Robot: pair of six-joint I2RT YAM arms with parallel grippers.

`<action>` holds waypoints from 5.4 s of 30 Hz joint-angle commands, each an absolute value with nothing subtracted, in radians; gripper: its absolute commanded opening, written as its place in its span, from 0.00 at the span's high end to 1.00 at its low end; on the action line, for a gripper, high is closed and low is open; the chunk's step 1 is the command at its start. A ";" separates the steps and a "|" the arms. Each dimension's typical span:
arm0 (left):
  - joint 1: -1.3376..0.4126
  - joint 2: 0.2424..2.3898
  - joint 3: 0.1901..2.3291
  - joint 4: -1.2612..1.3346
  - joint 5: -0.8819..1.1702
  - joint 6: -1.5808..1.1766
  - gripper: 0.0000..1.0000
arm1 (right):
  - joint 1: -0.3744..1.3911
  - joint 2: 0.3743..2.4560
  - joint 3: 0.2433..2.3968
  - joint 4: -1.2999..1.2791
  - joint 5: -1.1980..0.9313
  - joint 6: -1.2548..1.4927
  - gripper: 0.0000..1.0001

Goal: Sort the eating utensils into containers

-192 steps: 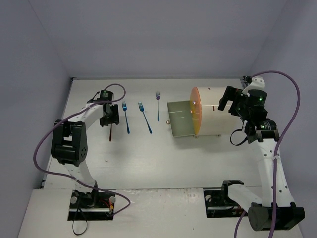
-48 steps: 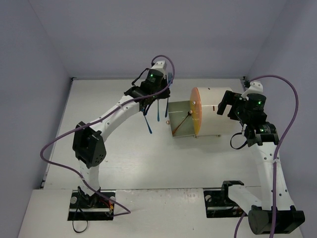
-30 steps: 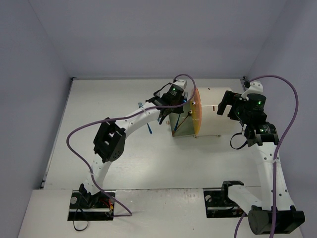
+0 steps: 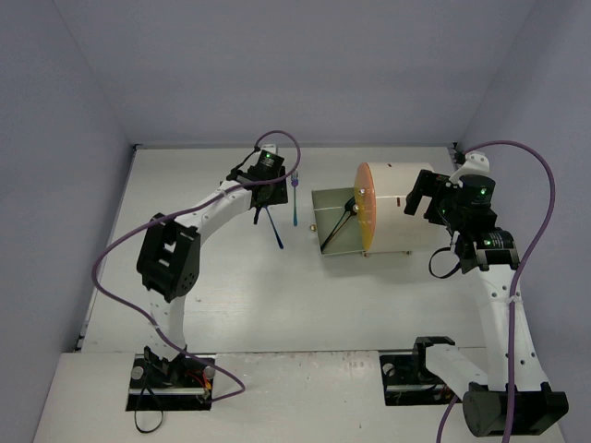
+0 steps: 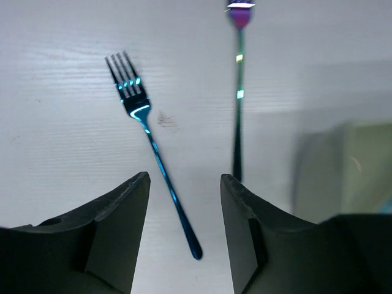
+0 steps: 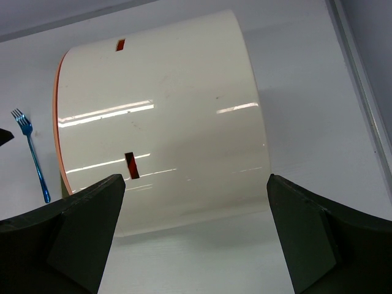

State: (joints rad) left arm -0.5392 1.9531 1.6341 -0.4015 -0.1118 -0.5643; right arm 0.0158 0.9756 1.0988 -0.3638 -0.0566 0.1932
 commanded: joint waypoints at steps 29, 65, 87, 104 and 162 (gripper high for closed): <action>-0.485 2.078 1.722 -0.465 -0.190 -0.601 1.00 | 0.025 0.945 1.081 -0.321 -0.078 0.205 0.00; -0.820 2.060 1.881 -0.219 -0.041 -0.383 1.00 | 0.026 0.948 1.079 -0.322 -0.055 0.191 0.00; -0.838 2.100 1.896 -0.385 -0.003 -0.333 0.83 | 0.026 0.936 1.074 -0.322 -0.067 0.196 0.00; -0.685 1.914 1.812 -0.370 -0.173 -0.419 0.53 | 0.031 0.939 1.074 -0.324 -0.064 0.193 0.00; -0.516 2.083 1.731 -0.188 -0.150 -0.353 1.00 | 0.034 0.941 1.051 -0.356 -0.079 0.197 0.00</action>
